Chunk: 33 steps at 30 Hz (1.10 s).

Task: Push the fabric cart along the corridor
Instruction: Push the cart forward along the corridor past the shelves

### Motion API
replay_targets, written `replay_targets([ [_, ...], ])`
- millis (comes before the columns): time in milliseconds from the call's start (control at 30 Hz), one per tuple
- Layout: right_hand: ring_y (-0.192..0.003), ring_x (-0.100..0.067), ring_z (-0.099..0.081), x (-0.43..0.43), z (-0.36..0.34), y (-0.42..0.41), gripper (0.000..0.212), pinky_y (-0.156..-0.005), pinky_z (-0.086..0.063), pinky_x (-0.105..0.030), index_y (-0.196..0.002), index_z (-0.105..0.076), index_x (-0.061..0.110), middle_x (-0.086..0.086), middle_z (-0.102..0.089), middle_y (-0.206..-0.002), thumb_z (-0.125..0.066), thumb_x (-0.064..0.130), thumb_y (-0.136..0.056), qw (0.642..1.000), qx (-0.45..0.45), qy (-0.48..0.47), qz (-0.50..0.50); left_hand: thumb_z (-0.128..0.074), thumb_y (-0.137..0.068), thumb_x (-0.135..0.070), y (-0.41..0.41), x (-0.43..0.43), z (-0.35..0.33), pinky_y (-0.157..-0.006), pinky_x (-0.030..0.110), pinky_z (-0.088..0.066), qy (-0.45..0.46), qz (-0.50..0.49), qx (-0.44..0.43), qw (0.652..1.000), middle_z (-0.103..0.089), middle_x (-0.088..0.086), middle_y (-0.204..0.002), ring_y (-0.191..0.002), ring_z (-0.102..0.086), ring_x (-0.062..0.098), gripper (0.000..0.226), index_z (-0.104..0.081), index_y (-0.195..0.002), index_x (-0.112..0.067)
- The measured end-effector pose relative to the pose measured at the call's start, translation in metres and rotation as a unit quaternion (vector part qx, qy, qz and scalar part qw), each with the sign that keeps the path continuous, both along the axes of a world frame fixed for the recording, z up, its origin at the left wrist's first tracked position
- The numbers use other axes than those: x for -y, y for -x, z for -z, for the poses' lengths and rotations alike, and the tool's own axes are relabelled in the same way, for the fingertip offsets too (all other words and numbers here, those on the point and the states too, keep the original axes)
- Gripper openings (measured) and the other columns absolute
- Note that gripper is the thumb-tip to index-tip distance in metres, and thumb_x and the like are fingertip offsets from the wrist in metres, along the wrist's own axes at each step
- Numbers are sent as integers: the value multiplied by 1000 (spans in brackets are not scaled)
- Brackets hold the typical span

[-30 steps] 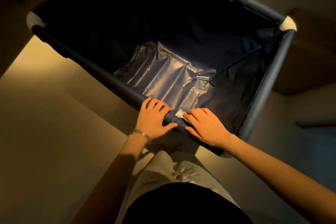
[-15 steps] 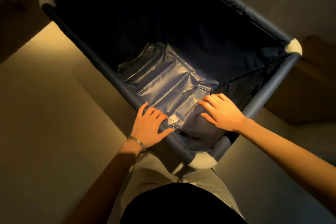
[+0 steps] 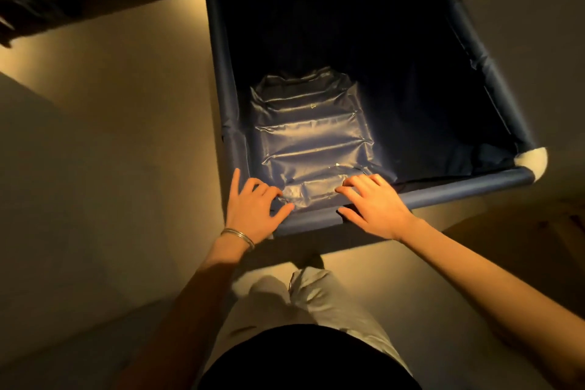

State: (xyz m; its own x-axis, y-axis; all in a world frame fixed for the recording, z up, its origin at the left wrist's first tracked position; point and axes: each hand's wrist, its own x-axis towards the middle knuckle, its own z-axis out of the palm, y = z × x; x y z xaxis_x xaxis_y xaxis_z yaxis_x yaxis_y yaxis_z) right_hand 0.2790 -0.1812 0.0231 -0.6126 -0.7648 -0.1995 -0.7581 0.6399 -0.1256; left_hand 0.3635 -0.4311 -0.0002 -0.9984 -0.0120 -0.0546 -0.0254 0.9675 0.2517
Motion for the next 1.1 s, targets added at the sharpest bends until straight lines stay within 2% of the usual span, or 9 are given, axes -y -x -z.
replay_targets([
  [67, -103, -24, -57, -7, 3, -7, 48, -87, -45, -38, -118, -55, 16, -5, -61, -111, -32, 49, -92, 1000, -6, -12, 0, -25, -80, -66, -11, -15, 0, -111, 48, -18, -1, 17, 22, 1000, -68, -1, -92, -100, -56, 22, 58, -64, -96, -26],
  [167, -98, -27, -59, -26, 5, -19, 48, -84, -44, -39, -116, -55, 15, -7, -62, -108, -32, 48, -91, 999, -32, -25, 14, -15, -77, -70, -21, -40, 2, -92, 39, -35, 7, 49, 65, 997, -65, 1, -102, -97, -55, 23, 71, -58, -108, -23],
  [233, -97, -31, -60, -42, 7, -26, 47, -82, -43, -40, -117, -54, 13, -10, -63, -107, -33, 46, -90, 997, -55, -32, 41, -24, -81, -68, -27, -55, 4, -84, 39, -37, 19, 50, 63, 997, -63, 4, -107, -97, -55, 25, 66, -52, -116, -19],
  [333, -100, -32, -59, -58, 3, -30, 49, -85, -43, -41, -122, -52, 14, -10, -63, -111, -32, 45, -91, 994, -67, -41, 81, -45, -85, -58, -31, -73, 8, -84, 40, -37, 7, 28, 47, 998, -59, 9, -114, -103, -53, 30, 59, -47, -125, -14],
  [533, -107, -30, -55, -84, 3, -21, 54, -97, -36, -52, -130, -46, 23, -8, -60, -114, -26, 53, -89, 989, -64, -61, 115, -45, -86, -56, -26, -107, 8, -90, 43, -36, 8, 10, 25, 1000, -54, 8, -122, -108, -49, 29, 58, -43, -129, -18],
  [633, -99, -31, -57, -98, 9, -9, 58, -94, -37, -53, -127, -48, 24, -9, -62, -107, -22, 59, -89, 988, -66, -70, 118, -45, -86, -56, -14, -127, 10, -88, 43, -36, 4, 2, 17, 1000, -57, 8, -117, -104, -51, 29, 55, -46, -126, -19],
  [733, -90, -30, -57, -110, 11, 7, 67, -83, -40, -44, -120, -52, 22, -9, -62, -100, -9, 64, -90, 991, -59, -76, 97, -37, -84, -59, -2, -147, 14, -80, 41, -40, 7, -17, -10, 1000, -64, 7, -101, -92, -57, 29, 54, -57, -115, -20],
  [867, -85, -28, -56, -112, 19, 17, 54, -74, -40, -41, -113, -54, 19, -9, -62, -96, -25, 57, -88, 993, -83, -48, 64, -37, -84, -60, 4, -149, 19, -72, 37, -39, 18, -59, -44, 997, -66, 1, -89, -84, -58, 23, 47, -61, -105, -25],
  [1100, -92, -32, -57, -116, 28, 32, 49, -76, -42, -46, -112, -55, 16, -11, -63, -101, -32, 53, -89, 996, -73, -38, 46, -37, -84, -63, 14, -153, 20, -68, 35, -37, 59, -74, -48, 994, -66, 0, -86, -79, -58, 21, 48, -60, -105, -27],
])
